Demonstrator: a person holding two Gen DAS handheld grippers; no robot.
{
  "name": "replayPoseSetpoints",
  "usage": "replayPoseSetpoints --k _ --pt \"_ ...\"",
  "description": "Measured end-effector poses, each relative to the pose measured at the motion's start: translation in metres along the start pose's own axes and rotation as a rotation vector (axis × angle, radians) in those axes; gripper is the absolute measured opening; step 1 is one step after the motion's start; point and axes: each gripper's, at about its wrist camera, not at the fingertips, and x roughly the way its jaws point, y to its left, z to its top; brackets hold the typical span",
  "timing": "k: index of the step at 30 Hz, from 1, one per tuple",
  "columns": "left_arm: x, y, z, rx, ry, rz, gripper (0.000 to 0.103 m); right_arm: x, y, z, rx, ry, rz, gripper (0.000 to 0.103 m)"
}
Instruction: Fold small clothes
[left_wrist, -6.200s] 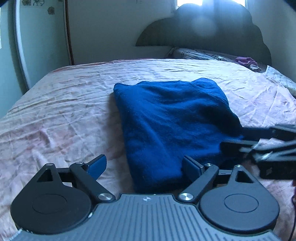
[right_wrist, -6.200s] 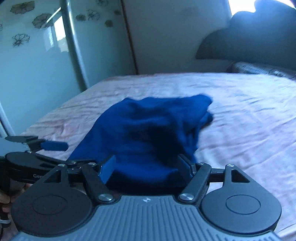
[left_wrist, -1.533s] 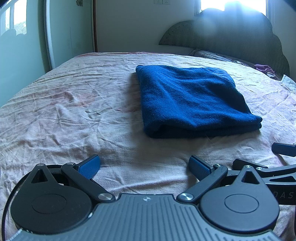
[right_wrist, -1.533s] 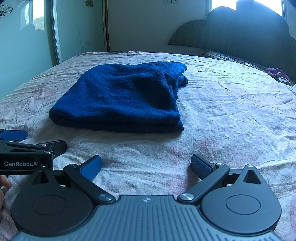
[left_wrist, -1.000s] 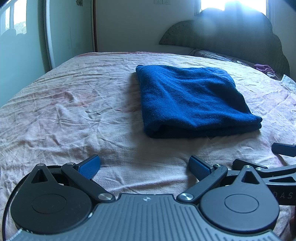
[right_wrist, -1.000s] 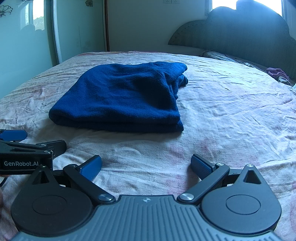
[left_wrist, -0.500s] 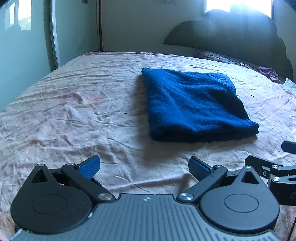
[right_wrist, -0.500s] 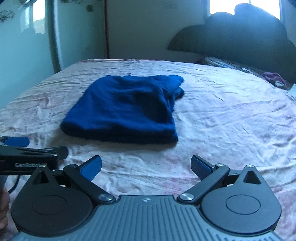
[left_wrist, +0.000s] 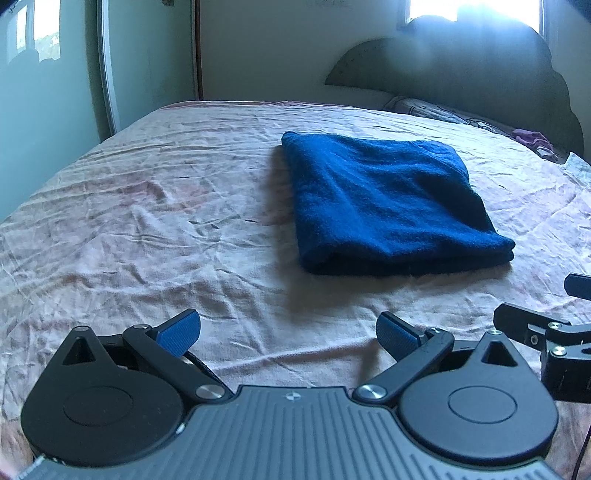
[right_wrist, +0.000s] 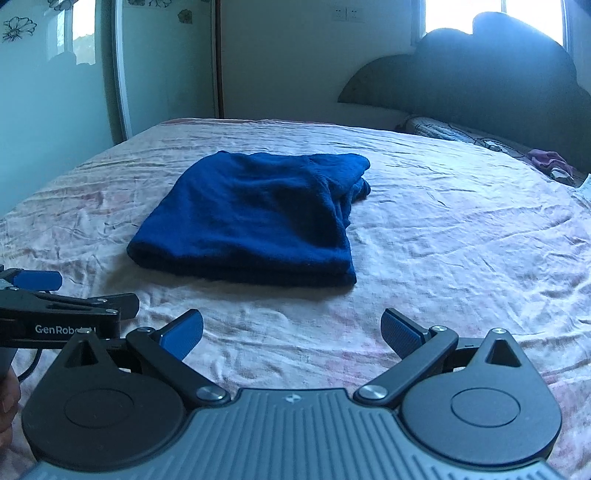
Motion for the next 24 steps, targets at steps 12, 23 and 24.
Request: replayPoseSetpoints --k 12,23,24 --pt "-0.0001 0.0007 -0.001 -0.005 0.007 -0.001 0.102 0.0029 0.0008 -0.0027 0.005 0.006 0.004 0.103" --pt "0.0024 -0.0021 -0.0024 0.022 0.014 0.005 0.102 0.0045 -0.0002 -0.0045 0.007 0.013 0.007 0.103" --pt "0.0025 -0.0022 -0.0025 0.023 0.014 0.006 0.102 0.0043 0.0 -0.0045 0.007 0.012 0.007 0.103"
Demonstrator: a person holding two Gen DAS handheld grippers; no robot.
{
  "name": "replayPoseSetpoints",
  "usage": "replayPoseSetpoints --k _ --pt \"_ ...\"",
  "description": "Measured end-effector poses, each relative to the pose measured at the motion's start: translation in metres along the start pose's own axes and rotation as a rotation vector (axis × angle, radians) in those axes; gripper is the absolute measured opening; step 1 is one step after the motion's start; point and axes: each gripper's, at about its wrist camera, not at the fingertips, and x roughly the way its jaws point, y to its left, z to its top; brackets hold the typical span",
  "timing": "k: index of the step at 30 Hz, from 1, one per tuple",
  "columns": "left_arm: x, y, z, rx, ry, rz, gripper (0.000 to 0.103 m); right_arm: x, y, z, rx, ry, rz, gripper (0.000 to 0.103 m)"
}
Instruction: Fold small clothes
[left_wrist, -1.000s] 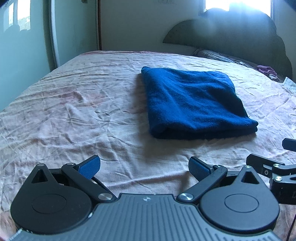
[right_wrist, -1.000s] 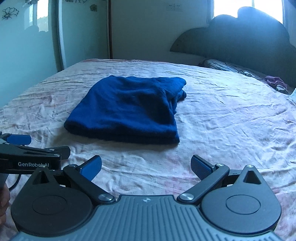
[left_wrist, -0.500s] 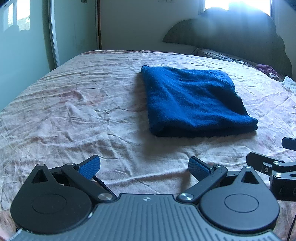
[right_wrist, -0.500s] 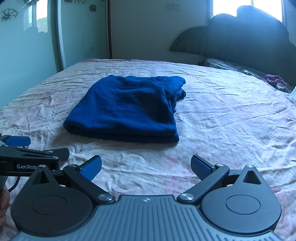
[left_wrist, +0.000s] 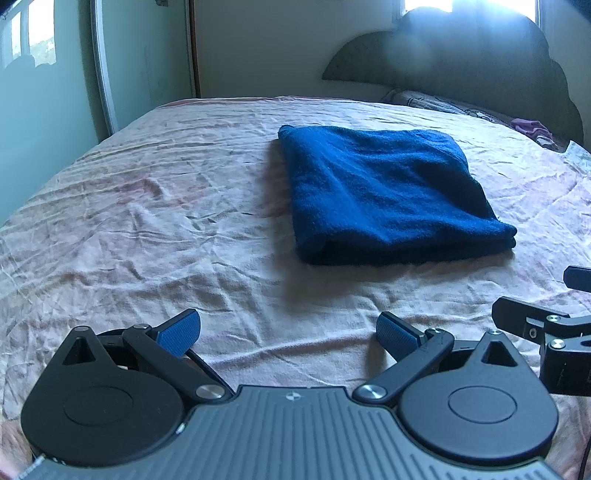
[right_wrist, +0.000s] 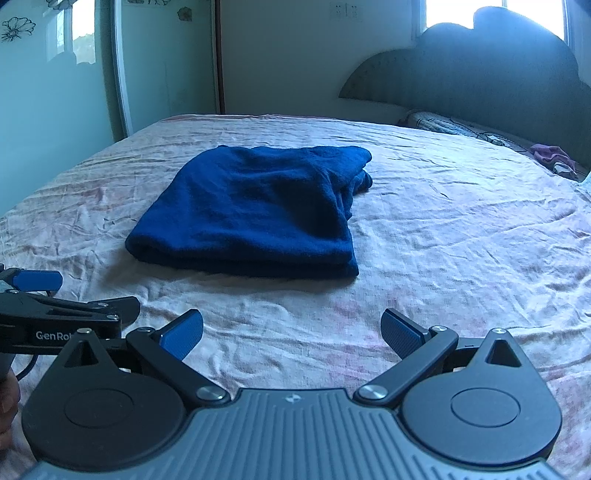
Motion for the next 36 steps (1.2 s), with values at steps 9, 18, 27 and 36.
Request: replayPoseSetpoints --k 9,18,27,36 --pt "-0.0005 0.0013 0.0006 -0.008 -0.001 -0.002 0.102 -0.0028 -0.0035 0.0004 0.007 -0.014 -0.005 0.103" --pt "-0.0023 -0.0008 -0.0008 0.005 -0.001 -0.008 0.102 -0.0029 -0.008 0.0001 0.02 -0.012 -0.011 0.103" --pt "-0.0026 -0.0045 -0.0018 0.012 0.002 -0.01 0.102 -0.0009 -0.0012 -0.0014 -0.01 -0.006 -0.001 0.103" --pt "-0.0023 -0.0033 -0.0018 0.01 0.001 -0.006 0.102 -0.0002 -0.0088 -0.0025 0.016 -0.004 -0.012 0.103"
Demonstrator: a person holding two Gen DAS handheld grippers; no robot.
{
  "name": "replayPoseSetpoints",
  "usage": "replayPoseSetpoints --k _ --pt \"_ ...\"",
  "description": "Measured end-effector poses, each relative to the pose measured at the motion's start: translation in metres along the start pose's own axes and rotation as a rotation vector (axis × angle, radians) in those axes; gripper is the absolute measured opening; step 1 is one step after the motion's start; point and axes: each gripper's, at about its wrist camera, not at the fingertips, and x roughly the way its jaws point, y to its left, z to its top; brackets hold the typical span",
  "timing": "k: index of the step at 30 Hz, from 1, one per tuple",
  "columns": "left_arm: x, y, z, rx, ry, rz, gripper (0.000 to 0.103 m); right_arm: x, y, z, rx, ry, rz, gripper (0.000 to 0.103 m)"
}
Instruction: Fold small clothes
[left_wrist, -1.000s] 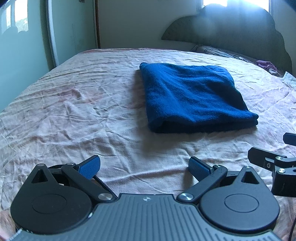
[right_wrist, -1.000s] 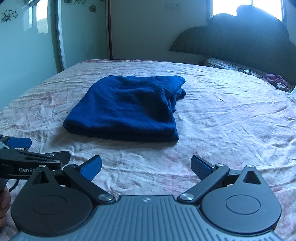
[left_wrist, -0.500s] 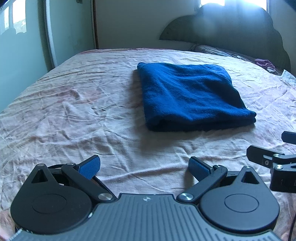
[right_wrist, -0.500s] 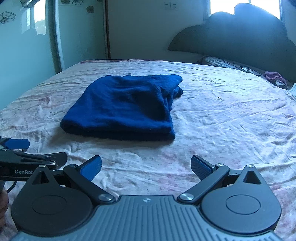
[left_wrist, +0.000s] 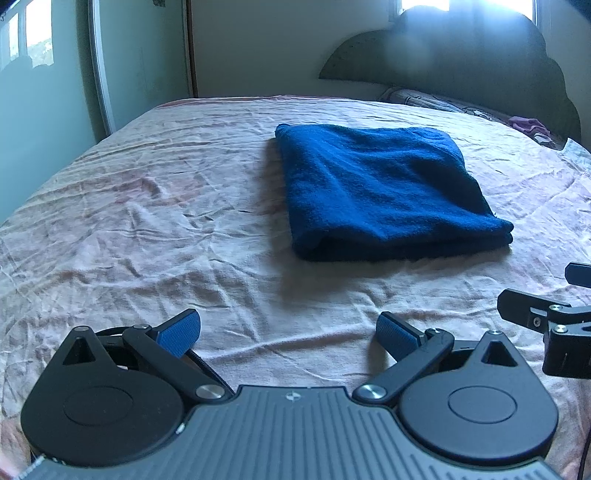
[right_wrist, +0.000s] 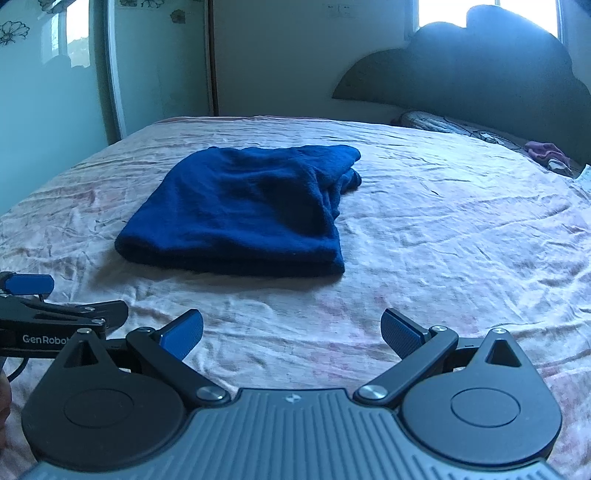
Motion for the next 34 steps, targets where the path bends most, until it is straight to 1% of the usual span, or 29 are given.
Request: replayPoseSetpoints --k 10,34 --pt "0.0 0.0011 0.0003 0.001 0.001 -0.002 0.102 0.0009 0.0062 -0.0004 -0.019 0.002 0.007 0.103" --pt "-0.0004 -0.0015 0.0001 0.016 -0.006 0.008 0.102 0.0006 0.0064 0.0017 -0.015 -0.002 0.009 0.103"
